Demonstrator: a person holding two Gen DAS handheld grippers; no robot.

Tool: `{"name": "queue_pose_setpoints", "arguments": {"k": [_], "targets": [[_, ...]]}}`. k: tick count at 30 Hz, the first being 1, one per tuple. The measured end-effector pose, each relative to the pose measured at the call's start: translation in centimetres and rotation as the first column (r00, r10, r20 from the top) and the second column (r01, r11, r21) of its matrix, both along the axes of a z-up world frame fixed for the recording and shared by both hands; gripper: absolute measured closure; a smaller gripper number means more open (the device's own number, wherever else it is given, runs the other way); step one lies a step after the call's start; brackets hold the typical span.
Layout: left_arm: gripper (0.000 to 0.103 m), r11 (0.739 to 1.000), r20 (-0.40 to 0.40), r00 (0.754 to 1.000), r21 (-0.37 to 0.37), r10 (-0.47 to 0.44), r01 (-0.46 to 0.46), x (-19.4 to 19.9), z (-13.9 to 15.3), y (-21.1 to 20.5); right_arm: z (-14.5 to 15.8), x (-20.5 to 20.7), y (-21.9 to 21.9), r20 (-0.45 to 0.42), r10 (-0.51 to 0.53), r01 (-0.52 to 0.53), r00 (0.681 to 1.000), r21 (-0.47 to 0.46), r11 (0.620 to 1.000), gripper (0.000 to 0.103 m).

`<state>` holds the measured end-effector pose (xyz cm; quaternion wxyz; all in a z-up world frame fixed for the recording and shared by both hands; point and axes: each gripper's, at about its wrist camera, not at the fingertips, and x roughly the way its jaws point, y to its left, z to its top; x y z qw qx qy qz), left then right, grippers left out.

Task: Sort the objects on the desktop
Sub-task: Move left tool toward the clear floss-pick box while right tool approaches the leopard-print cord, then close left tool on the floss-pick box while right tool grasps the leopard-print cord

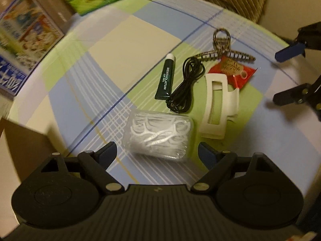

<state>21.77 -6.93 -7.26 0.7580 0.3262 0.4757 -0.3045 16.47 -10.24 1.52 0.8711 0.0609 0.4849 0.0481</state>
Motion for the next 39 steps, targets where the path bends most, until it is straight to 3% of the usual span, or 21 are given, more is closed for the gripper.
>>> {"name": "queue_pose_setpoints", "arguments": {"k": [8,16,26,39], "targets": [[0.019,0.995,-0.052,0.994,0.007,-0.100,0.100,2.3,-1.8,-1.0,-0.2,-0.2,-1.4,-0.002,-0.097,0.097,0.995,-0.004,0.995,0.025],[0.019,0.995,-0.046,0.995,-0.030,-0.092,0.090,2.6,-2.3,-1.2,1.1,0.9,-3.0,0.074,-0.105,0.107,0.992,-0.019,0.994,0.026],[0.019,0.992,-0.016,0.995,-0.071,0.100,-0.100,2.1,-1.3,0.0,-0.1,5.3,-3.6,0.108,0.025,-0.017,0.994,-0.073,0.997,0.044],[0.019,0.941,0.010,0.954,-0.169,0.299,-0.293,0.9,2.9,2.8,-2.6,8.6,-2.5,0.076,0.174,-0.162,0.982,-0.140,0.977,0.056]]}}
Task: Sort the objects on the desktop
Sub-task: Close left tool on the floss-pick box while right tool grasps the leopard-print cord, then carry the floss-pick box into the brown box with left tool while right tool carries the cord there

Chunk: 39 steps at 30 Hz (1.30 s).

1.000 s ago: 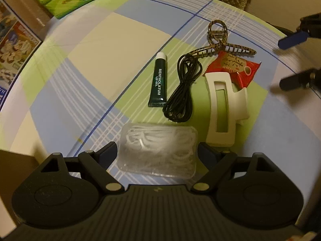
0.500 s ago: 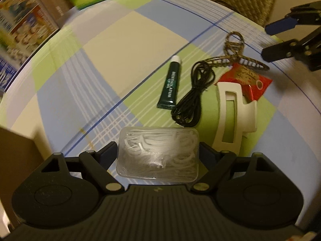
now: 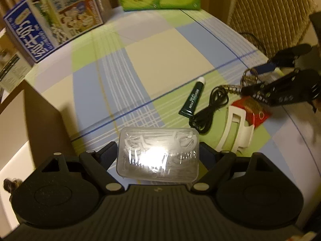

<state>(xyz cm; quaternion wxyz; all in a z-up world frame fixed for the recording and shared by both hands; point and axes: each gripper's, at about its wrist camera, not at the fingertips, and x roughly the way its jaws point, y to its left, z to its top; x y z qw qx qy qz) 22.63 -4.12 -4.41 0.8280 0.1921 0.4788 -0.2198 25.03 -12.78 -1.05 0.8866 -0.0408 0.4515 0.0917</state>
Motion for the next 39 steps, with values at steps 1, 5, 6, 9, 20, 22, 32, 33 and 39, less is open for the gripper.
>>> {"name": "queue_pose_setpoints", "arguments": {"k": [1,5,6,9,20,22,32,33,39], "targets": [[0.019,1.000,0.007,1.000,-0.003,0.012,-0.011,-0.1,0.3,0.2,-0.3,0.2,0.2,-0.007,0.013,-0.013,1.000,-0.016,1.000,0.060],[0.019,0.999,0.030,0.999,-0.013,0.044,-0.044,-0.4,1.3,0.9,-0.7,0.1,0.9,-0.004,0.036,-0.037,0.999,-0.056,0.998,0.063],[0.019,0.999,0.035,0.998,-0.016,0.051,-0.051,-0.5,1.6,1.1,-0.7,0.1,0.9,-0.004,0.035,-0.035,0.999,-0.056,0.998,0.064],[0.019,0.997,0.050,0.997,-0.028,0.067,-0.065,-0.9,2.3,1.6,-0.3,-0.2,0.9,0.006,0.031,-0.031,0.999,-0.050,0.998,0.067],[0.019,0.995,0.082,0.993,-0.064,0.087,-0.082,-2.2,4.0,2.7,2.7,-2.1,1.1,0.049,-0.013,0.015,0.999,-0.054,0.998,0.067],[0.019,0.994,0.090,0.992,-0.070,0.092,-0.086,-2.5,4.4,3.0,3.4,-2.4,1.2,0.058,-0.018,0.021,0.998,-0.050,0.999,0.067],[0.019,0.989,0.120,0.987,-0.109,0.110,-0.097,-4.5,6.4,5.1,7.0,-4.3,3.5,0.092,-0.007,0.006,0.996,0.017,1.000,0.067],[0.019,0.988,0.124,0.985,-0.113,0.116,-0.102,-4.7,6.7,5.5,7.4,-4.5,3.9,0.095,-0.004,0.001,0.995,0.027,1.000,0.067],[0.019,0.981,0.143,0.977,-0.137,0.159,-0.140,-6.1,8.0,8.0,9.7,-5.3,6.5,0.114,0.020,-0.032,0.993,0.108,0.994,0.067]]}}
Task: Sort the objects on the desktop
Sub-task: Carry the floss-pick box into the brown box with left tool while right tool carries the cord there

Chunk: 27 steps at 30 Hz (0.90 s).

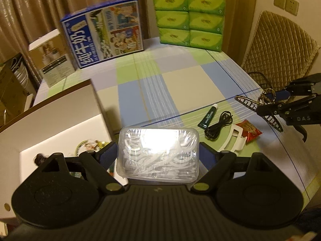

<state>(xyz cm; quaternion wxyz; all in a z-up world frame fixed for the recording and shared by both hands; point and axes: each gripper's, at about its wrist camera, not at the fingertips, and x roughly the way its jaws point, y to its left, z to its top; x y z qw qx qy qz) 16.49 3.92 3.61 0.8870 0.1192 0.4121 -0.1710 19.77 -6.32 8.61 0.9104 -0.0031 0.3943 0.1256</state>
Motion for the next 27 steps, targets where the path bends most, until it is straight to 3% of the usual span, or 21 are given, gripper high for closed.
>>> {"name": "queue_pose_setpoints", "arguments": {"k": [15,27], "targets": [[0.019,0.991,0.031,0.991,0.012,0.132,-0.132,-2.9,1.9,8.3,2.4,0.6,9.4,0.002,0.174,-0.173,0.985,0.111,0.979,0.067],[0.019,0.976,0.065,0.977,0.066,0.204,-0.208,-1.8,2.4,16.5,3.1,5.3,18.4,0.029,0.276,-0.278,0.961,0.141,0.950,0.067]]}}
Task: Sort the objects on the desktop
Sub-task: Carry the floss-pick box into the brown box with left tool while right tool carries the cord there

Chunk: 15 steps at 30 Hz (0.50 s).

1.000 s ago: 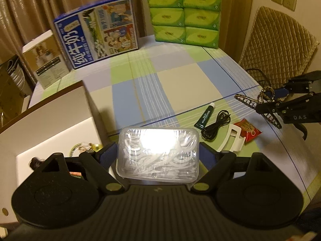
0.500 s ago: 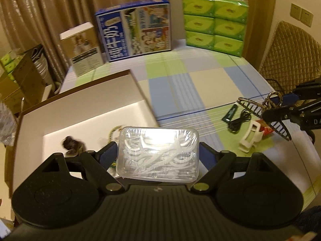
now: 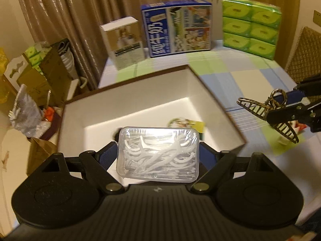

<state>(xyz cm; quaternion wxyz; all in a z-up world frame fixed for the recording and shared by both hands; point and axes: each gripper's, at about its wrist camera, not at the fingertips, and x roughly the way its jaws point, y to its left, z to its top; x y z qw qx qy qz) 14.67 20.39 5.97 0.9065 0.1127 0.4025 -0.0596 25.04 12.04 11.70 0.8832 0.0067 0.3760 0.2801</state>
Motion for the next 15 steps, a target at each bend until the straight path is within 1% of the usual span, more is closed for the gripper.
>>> {"name": "queue_pose_setpoints", "arguments": {"k": [4,7,15], "targets": [[0.019,1.000,0.014,1.000,0.029,-0.004,0.003,1.3,-0.1,2.6,0.2,2.1,3.3,0.017,0.027,-0.027,0.999,-0.009,1.000,0.067],[0.019,0.999,0.008,1.000,0.052,-0.009,0.008,2.7,-0.6,4.6,0.0,3.8,5.5,0.020,0.033,-0.032,0.999,-0.021,0.999,0.067],[0.019,0.994,-0.020,0.998,0.090,-0.067,0.068,5.7,-2.4,8.3,-1.4,7.9,9.5,-0.012,-0.010,0.010,1.000,-0.041,0.999,0.067]]}}
